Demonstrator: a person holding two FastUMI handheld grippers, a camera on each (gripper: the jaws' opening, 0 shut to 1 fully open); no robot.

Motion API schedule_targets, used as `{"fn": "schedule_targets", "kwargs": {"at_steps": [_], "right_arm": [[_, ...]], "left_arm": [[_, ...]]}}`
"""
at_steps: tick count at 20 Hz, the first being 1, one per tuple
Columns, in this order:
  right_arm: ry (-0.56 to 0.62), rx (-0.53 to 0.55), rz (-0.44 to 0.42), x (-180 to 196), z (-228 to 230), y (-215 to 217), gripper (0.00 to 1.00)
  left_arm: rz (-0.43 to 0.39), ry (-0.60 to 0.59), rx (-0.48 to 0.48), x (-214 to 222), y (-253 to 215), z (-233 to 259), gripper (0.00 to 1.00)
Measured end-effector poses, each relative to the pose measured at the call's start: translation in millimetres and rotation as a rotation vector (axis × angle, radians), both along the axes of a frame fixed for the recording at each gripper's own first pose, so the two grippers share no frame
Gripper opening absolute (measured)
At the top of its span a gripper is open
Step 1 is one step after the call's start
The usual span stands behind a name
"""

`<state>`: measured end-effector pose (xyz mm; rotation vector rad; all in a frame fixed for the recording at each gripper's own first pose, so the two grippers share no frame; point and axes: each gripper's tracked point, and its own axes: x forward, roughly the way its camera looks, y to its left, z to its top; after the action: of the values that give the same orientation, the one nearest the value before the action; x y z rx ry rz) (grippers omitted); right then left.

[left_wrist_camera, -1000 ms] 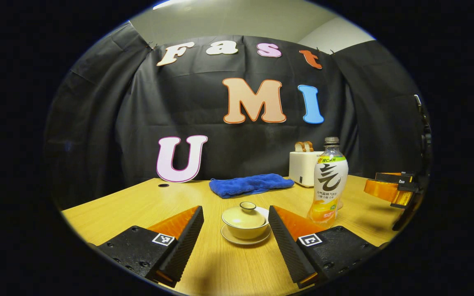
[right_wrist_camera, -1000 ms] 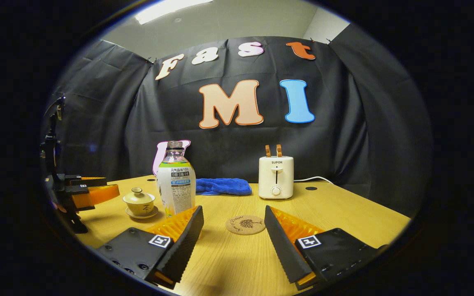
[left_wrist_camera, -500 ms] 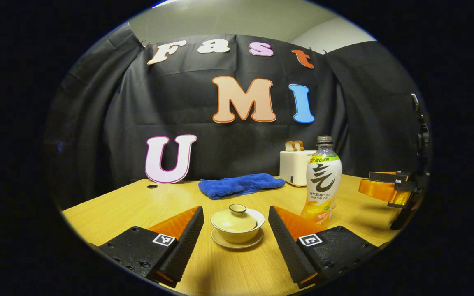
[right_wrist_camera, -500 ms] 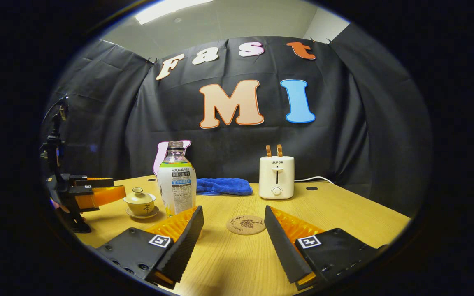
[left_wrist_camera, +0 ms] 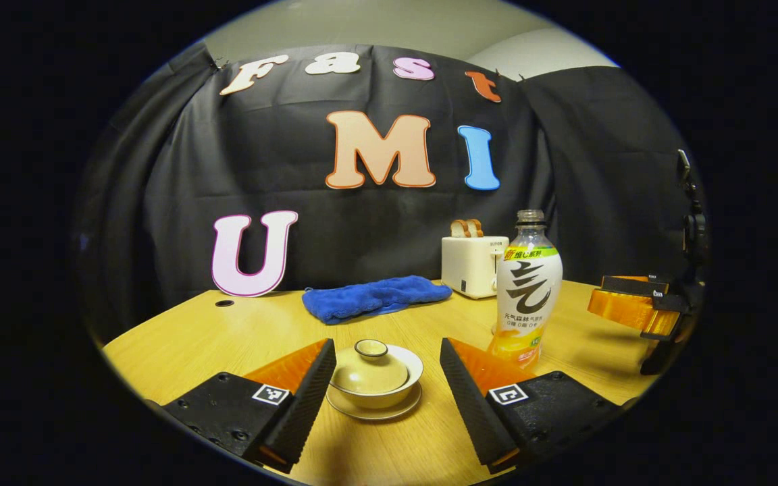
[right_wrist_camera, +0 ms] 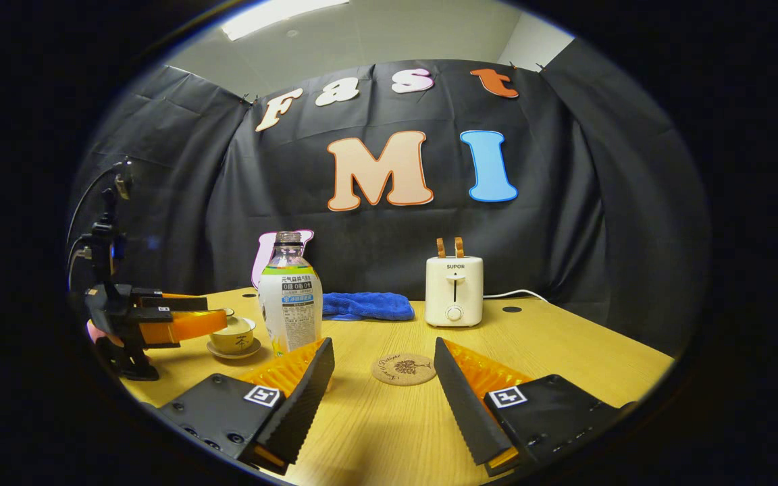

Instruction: Open the teacup lid with one hand, grasp the water bottle and pour water into the teacup with the other hand; after pouring, place the water bottle on the coaster and then close the teacup lid.

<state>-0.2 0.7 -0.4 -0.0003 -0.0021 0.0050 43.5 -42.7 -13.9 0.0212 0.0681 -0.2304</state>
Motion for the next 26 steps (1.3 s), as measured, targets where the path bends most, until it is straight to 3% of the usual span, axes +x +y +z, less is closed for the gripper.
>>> {"fn": "schedule_targets", "kwargs": {"at_steps": [2,3,4,7,10,11,13,15,16,17,20,24,26], "right_arm": [[0.0,0.0,0.0,0.1,0.5,-0.1,0.99],[0.0,0.0,0.0,-0.2,0.2,0.2,0.92],[0.0,0.0,0.001,-0.4,0.7,0.6,0.95],[0.0,0.0,0.004,-0.3,0.0,1.3,0.99],[0.0,0.0,0.004,-0.2,0.3,1.1,0.99],[0.0,0.0,0.004,-0.3,0.2,1.1,0.92],[0.0,0.0,0.004,-0.4,0.3,1.1,0.99],[0.0,0.0,0.004,-0.7,0.0,1.1,0.96],[0.0,0.0,0.004,-1.0,0.4,1.3,0.93],[0.0,0.0,0.004,-1.0,0.3,1.4,0.91],[0.0,0.0,0.004,-0.6,0.9,1.5,0.94],[0.0,0.0,0.004,-0.9,0.6,2.0,0.92],[0.0,0.0,0.004,-0.7,0.5,1.4,0.95]], "left_arm": [[0.006,0.016,0.006,8.5,1.3,-2.6,0.91],[0.008,0.025,0.008,12.2,1.3,-4.0,0.91],[0.005,0.032,0.009,15.9,1.0,-5.7,0.91],[-0.004,0.044,0.021,22.7,-0.3,-7.5,0.71],[-0.012,0.067,0.042,25.6,-2.9,-12.4,0.67],[-0.01,0.069,0.046,26.5,-2.5,-12.0,0.65],[-0.009,0.065,0.052,29.0,-1.6,-11.1,0.63],[0.006,0.065,0.061,32.3,1.9,-12.7,0.59],[0.016,0.063,0.065,33.6,4.6,-12.2,0.56],[0.024,0.062,0.069,34.4,5.9,-12.2,0.46],[0.041,0.065,0.076,35.6,8.6,-13.4,0.31],[0.051,0.062,0.075,35.4,10.4,-11.7,0.28],[0.062,0.059,0.072,35.0,12.8,-11.2,0.28]]}}
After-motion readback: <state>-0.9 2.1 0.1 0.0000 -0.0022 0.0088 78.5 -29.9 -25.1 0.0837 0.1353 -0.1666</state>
